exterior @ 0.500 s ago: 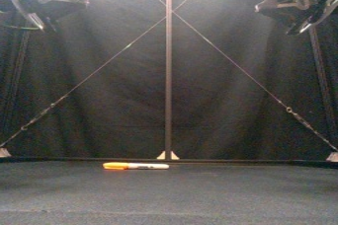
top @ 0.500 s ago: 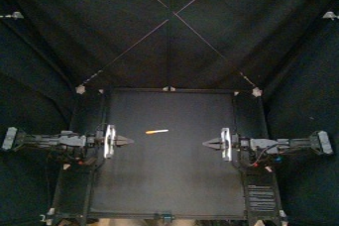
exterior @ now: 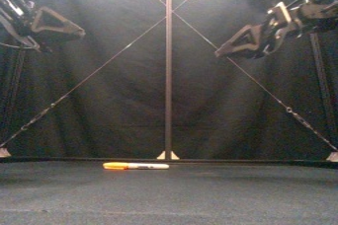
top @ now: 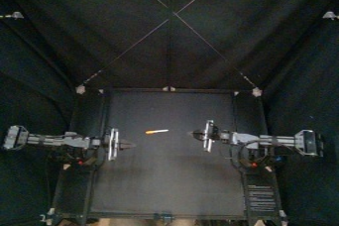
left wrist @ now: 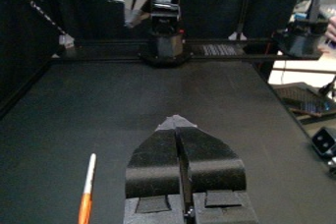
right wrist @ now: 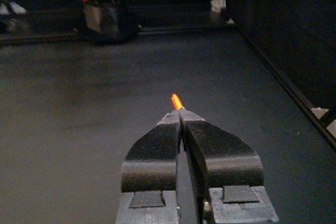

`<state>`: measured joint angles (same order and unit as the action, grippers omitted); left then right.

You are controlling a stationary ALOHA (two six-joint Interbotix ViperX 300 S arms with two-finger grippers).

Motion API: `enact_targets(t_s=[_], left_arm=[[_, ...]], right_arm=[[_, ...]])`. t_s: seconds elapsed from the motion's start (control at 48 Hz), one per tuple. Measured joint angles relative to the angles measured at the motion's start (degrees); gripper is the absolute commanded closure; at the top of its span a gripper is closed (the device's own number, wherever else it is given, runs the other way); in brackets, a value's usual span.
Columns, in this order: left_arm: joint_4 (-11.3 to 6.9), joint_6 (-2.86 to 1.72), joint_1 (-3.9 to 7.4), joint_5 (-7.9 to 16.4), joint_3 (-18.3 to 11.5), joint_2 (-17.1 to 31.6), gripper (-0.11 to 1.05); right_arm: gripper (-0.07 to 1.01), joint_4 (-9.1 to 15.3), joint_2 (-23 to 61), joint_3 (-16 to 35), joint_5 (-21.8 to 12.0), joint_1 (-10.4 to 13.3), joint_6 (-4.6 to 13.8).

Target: Uncap the pen

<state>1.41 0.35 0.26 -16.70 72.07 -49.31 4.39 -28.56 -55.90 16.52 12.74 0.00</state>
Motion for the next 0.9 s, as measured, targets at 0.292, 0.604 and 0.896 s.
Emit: enact_targets(t_s=[0.292, 0.604, 0.896], left_arm=[[0.44, 0.00, 1.14, 0.8, 0.0, 3.3, 0.97], [0.44, 0.00, 1.85, 3.2, 0.1, 3.3, 0.97], [0.44, 0.00, 1.93, 4.1, 0.0, 3.3, 0.97]], right_arm=[[0.80, 7.1, 23.2, 17.7, -12.2, 1.4, 0.35], [0.37, 8.2, 39.9, 33.5, -30.8, 1.7, -1.32], [0.18, 8.6, 45.4, 38.8, -32.9, 2.5, -1.14]])
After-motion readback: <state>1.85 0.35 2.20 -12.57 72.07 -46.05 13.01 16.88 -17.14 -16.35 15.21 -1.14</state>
